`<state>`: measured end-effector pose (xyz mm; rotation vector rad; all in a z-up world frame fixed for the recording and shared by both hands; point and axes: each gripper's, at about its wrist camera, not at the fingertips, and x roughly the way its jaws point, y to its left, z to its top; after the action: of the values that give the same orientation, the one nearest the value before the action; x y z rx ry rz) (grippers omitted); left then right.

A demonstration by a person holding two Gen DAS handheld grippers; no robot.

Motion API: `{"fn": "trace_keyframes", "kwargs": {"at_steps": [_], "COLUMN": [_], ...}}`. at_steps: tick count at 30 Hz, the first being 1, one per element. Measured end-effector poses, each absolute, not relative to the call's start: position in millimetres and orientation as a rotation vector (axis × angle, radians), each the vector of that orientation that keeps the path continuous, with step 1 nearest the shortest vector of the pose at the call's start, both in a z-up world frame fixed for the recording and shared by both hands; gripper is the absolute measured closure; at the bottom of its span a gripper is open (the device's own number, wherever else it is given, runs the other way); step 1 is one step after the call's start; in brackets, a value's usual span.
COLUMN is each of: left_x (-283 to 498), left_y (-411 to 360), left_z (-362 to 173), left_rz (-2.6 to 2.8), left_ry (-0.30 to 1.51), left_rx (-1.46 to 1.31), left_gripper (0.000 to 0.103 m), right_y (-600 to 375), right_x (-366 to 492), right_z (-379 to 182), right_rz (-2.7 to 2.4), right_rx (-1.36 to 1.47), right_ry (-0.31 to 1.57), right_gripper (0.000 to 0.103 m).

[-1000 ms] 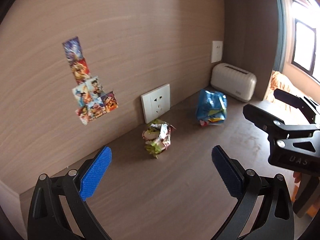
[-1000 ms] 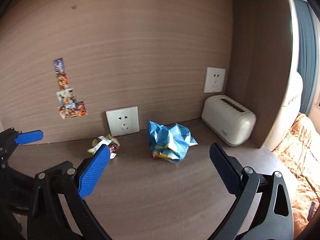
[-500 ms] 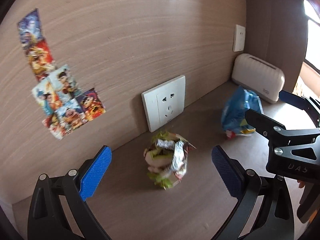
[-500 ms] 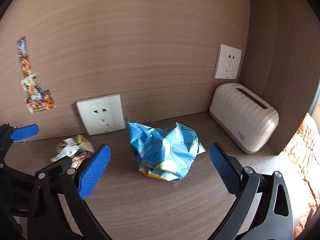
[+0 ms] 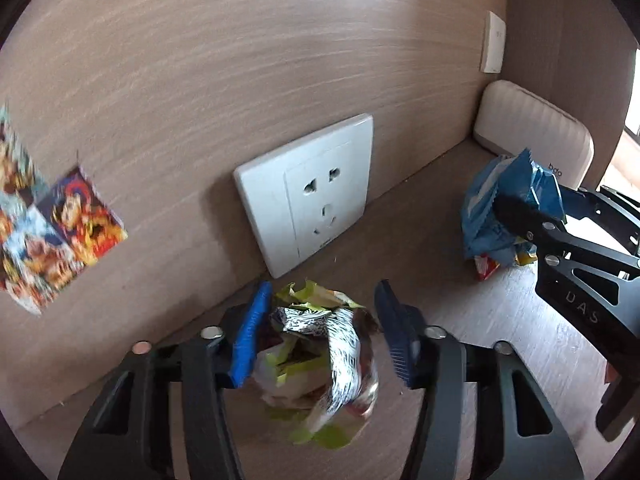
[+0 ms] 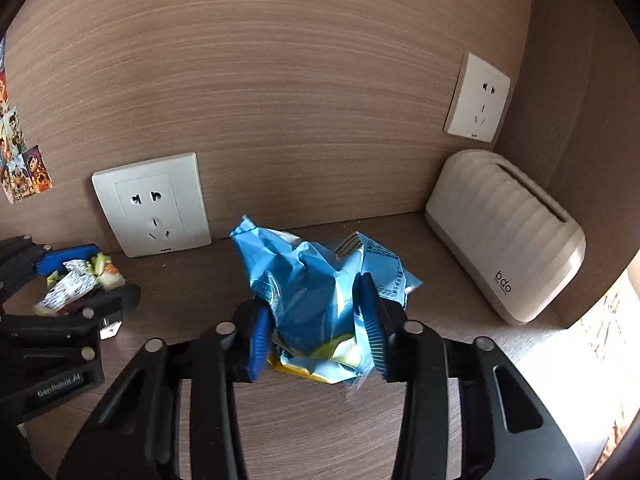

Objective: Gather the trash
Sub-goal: 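Grasp the blue crumpled bag with the right tool while the left tool grasps the green-white wrapper, then carry the blue bag and green-white wrapper over the wastebasket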

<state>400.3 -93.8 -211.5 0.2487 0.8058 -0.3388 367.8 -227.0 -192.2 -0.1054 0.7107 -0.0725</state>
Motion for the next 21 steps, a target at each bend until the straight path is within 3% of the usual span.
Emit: {"fn": "trace_keyframes", "kwargs": {"at_steps": [6,21], "left_x": [389,331], "left_y": [-88,-54], "left_z": [-203,-131], "left_rz": [-0.36,-0.39], "left_ry": [0.796,0.69], "left_rx": [0.204,0.144], "left_gripper": [0.064,0.064], "right_y": [-236,-220], "right_x": [357,286], "right_z": [-180,-116], "right_rz": [-0.048,-0.046], "right_rx": [-0.054,-0.056], "right_ry": [0.687,0.563], "right_gripper": [0.066,0.066]}}
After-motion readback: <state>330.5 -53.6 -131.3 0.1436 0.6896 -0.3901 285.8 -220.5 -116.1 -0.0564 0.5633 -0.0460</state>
